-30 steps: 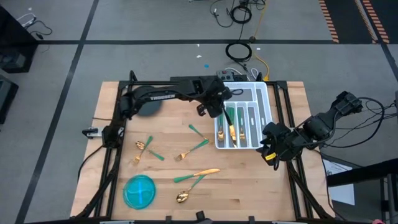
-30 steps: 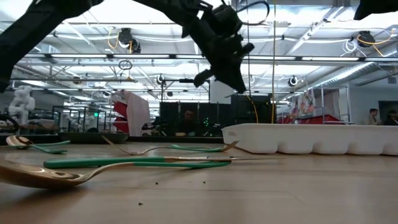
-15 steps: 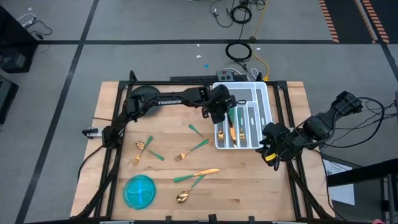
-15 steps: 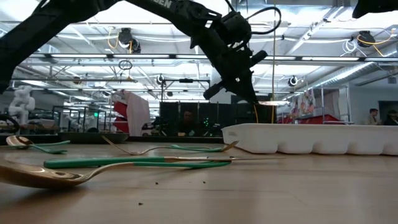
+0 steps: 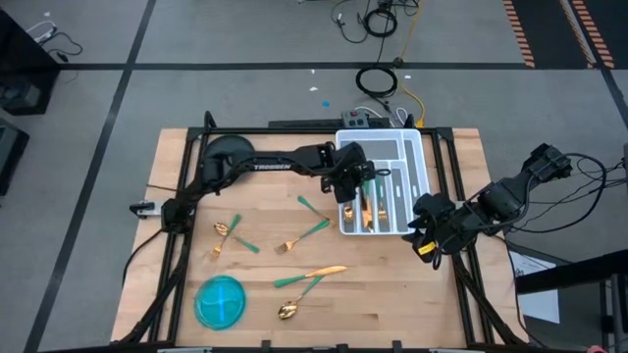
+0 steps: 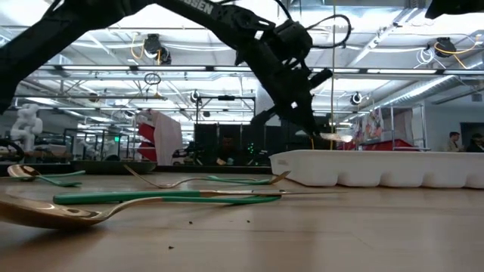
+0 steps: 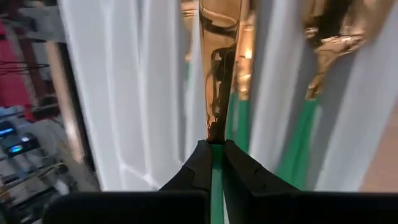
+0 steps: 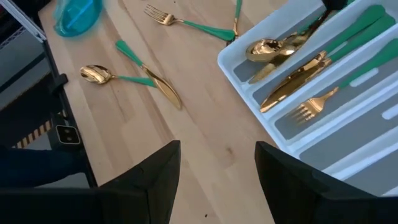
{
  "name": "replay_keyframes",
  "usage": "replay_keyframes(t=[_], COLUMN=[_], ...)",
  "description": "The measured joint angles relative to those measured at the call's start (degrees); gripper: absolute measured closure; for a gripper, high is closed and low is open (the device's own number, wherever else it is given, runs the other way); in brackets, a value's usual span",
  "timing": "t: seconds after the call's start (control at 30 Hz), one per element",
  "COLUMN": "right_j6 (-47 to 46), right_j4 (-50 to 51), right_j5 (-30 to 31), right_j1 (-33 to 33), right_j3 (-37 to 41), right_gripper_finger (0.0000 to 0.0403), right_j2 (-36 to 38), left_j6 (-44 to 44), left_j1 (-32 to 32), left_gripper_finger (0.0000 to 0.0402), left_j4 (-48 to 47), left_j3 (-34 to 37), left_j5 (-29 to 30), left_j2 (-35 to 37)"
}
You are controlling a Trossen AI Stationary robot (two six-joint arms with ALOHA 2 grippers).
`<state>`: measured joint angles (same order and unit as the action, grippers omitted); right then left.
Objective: Sort silverware
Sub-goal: Put the top green table knife into the middle left slot of the white silverware tray
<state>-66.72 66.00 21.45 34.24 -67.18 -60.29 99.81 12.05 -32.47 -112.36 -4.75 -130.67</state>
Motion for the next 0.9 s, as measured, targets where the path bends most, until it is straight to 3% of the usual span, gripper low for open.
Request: replay_keyframes(t=[0.9], right_j6=[2.9], right_j4=[-1.2], right_j5=[0.0], right_j1=[0.0], right_j3=[0.0], right_gripper_finger=[0.0202], right_j2=[-0.1], left_j6=[-0.5], left_j1=[-0.8], left_gripper_finger=[0.0389], left_j4=[3.7], left_j3=[-0.1], left_j5=[-2.3], left_j2=[-5.7])
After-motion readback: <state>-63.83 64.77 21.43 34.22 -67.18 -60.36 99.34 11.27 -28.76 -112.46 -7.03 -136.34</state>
